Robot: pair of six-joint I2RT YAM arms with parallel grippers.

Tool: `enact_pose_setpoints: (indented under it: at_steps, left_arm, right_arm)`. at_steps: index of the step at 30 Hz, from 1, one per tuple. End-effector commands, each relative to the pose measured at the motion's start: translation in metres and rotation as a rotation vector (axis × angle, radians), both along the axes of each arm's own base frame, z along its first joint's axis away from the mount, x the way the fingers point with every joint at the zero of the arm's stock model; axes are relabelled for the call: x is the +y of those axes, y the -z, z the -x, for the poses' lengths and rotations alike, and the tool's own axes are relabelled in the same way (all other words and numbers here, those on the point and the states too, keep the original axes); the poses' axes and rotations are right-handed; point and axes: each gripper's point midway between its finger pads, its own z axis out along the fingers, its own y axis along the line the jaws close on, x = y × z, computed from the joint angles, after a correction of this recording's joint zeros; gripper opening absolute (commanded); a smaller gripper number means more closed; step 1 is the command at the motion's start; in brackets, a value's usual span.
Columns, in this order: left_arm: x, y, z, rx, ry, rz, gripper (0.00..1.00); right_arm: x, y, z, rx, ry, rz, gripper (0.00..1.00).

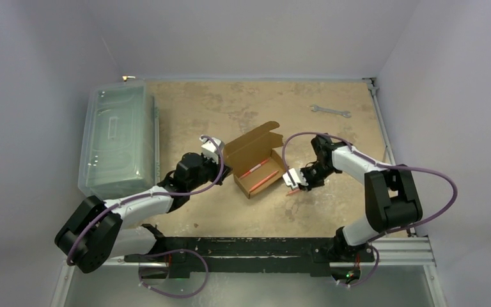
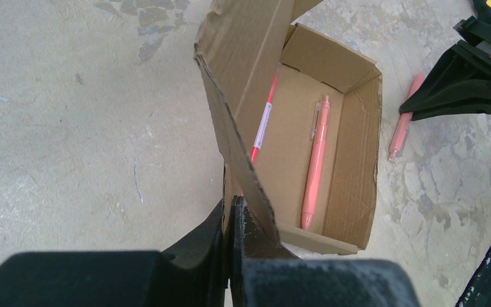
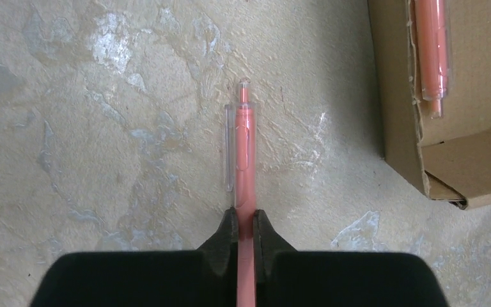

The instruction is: Fold the paper box

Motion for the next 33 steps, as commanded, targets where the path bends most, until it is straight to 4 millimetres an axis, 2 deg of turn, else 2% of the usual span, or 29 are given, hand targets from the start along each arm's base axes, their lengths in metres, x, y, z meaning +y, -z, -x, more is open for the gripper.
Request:
enact_pose_setpoints:
  at_steps: [1, 5, 10, 13, 17, 19, 23, 25, 29, 33]
  left_arm:
    - [-0.005, -0.011, -0.002, -0.032, 0.021, 0.04, 0.0]
    - [-0.005, -0.011, -0.001, -0.03, 0.024, 0.04, 0.0]
    - [-0.005, -0.007, -0.001, -0.028, 0.024, 0.033, 0.0]
    - [-0.006, -0.005, -0.002, -0.02, 0.028, 0.029, 0.0]
    - [-0.008, -0.003, -0.002, -0.008, 0.031, 0.033, 0.0]
    - [-0.01, -0.002, -0.002, 0.002, 0.033, 0.039, 0.0]
    - [-0.011, -0.001, -0.002, 0.015, 0.032, 0.044, 0.0]
    - [-0.012, 0.0, -0.002, 0.02, 0.033, 0.045, 0.0]
    - [-0.013, -0.002, -0.003, 0.021, 0.03, 0.052, 0.0]
    - [-0.014, -0.004, -0.004, 0.019, 0.03, 0.054, 0.0]
  right_arm:
    - [-0.006, -0.003, 0.001, 0.046, 0.0, 0.039, 0.0]
    - [0.006, -0.032, 0.013, 0.078, -0.086, -0.038, 0.0]
    - [0.016, -0.058, 0.024, 0.055, -0.129, -0.115, 0.0]
    - [0.034, -0.09, 0.023, 0.05, -0.129, -0.225, 0.0]
    - [0.073, -0.133, 0.003, -0.044, -0.074, -0.343, 0.0]
    - [0.1, -0.151, -0.013, -0.084, 0.047, -0.356, 0.0]
    - [0.144, -0.177, -0.037, -0.081, 0.169, -0.43, 0.0]
    - [0.154, -0.169, -0.039, -0.053, 0.194, -0.412, 0.0]
    - [0.161, -0.141, -0.047, -0.099, 0.248, -0.357, 0.01]
    - [0.157, -0.12, -0.057, -0.123, 0.299, -0.298, 0.07]
